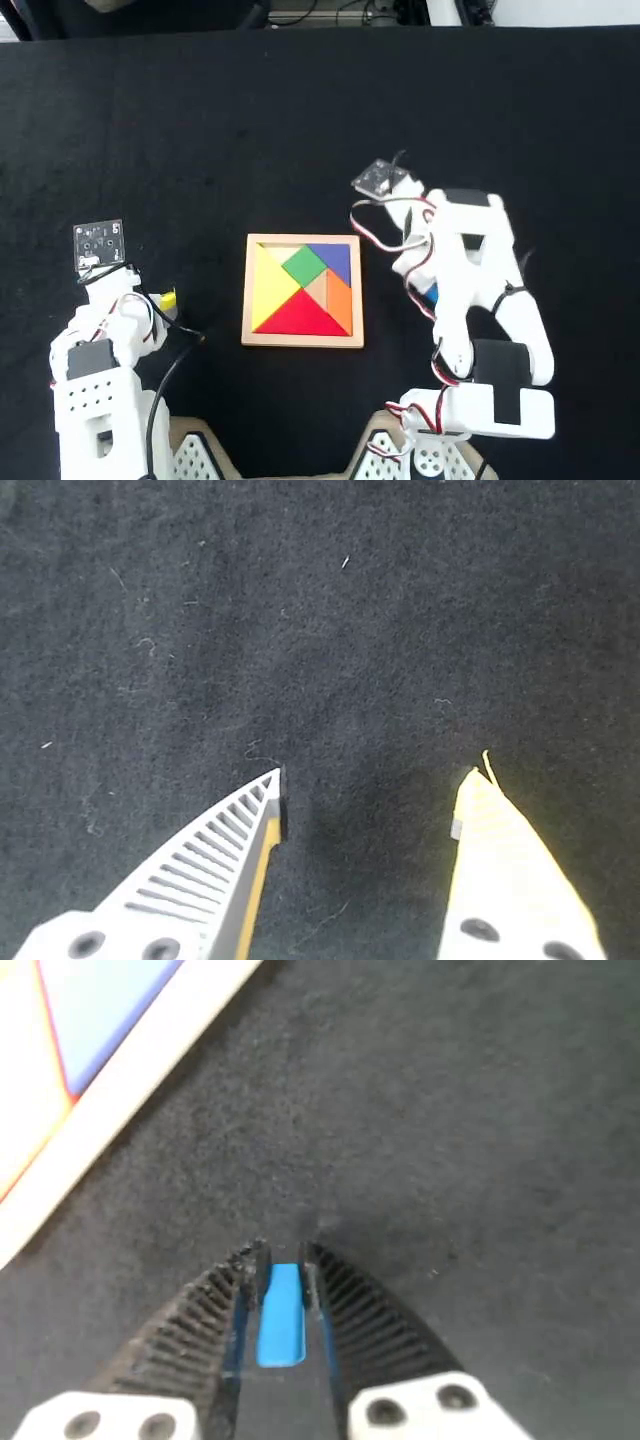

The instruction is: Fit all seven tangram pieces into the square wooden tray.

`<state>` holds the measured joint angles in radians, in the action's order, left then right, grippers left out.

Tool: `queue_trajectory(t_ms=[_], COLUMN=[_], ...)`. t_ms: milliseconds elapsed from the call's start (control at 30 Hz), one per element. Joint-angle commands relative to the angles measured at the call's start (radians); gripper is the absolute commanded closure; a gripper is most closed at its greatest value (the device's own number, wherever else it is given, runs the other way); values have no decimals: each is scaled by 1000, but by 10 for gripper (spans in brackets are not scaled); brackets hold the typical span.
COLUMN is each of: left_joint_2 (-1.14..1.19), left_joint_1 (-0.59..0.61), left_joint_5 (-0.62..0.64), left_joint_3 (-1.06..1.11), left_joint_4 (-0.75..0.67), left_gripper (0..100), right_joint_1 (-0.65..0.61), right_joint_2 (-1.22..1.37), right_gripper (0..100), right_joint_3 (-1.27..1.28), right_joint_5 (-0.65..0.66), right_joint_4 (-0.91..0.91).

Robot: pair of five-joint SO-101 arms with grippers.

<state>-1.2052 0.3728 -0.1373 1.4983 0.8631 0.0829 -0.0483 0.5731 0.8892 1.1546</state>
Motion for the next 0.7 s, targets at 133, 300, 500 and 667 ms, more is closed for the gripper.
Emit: queue_trajectory(t_ms=[133,300,500,667], left_joint_2=[-11,-11,-11,-11], left_joint_1=[-13,-13,-13,-13], left_joint_5=[2,2,2,2], left_joint_3=[-2,-2,-2,-2], left_joint_4=[-17,-17,-17,-17], left_gripper=[722,722,722,722], right_joint_1=[-46,-221,-440,-535], right_joint_2=[-12,12,160,321], right_gripper=[988,988,988,988], right_joint_3=[-173,-375,-486,-619], right_joint_5=[133,135,215,216], right_joint_4=[190,324,351,351])
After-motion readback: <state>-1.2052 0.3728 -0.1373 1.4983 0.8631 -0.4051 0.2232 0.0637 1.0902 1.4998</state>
